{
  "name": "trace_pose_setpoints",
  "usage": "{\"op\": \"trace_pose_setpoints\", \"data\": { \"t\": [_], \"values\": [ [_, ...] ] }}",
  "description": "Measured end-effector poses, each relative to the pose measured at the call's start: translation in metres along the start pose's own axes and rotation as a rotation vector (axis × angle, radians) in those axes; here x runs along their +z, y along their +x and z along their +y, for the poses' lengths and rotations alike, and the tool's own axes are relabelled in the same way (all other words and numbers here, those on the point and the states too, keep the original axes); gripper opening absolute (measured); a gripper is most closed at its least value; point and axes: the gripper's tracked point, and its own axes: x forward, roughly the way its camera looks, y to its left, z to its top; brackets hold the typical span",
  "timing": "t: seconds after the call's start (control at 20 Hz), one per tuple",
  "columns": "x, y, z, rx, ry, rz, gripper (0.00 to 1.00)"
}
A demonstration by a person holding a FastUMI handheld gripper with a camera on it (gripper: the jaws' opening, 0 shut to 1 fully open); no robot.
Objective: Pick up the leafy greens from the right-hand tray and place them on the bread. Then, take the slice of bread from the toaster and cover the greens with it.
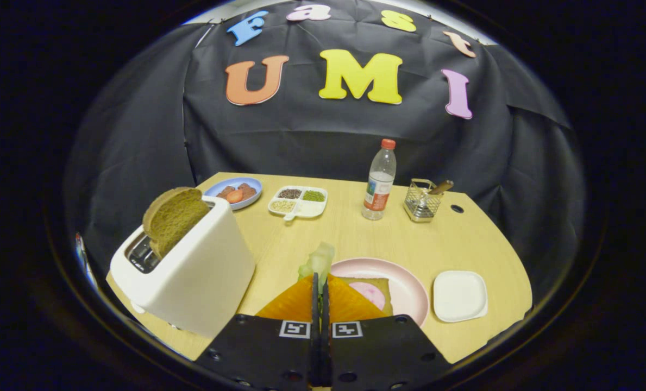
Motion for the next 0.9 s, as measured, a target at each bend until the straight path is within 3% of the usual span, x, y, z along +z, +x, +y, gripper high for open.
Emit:
{"op": "trace_pose_setpoints", "data": {
  "t": [0.7, 0.8, 0.9],
  "values": [
    [-0.021, 0.072, -0.066, -0.019, 0.059, 0.089, 0.01],
    [-0.022, 0.073, -0.067, -0.019, 0.061, 0.088, 0.05],
    [-0.021, 0.072, -0.069, -0.024, 0.072, 0.076, 0.16]
  ]
}}
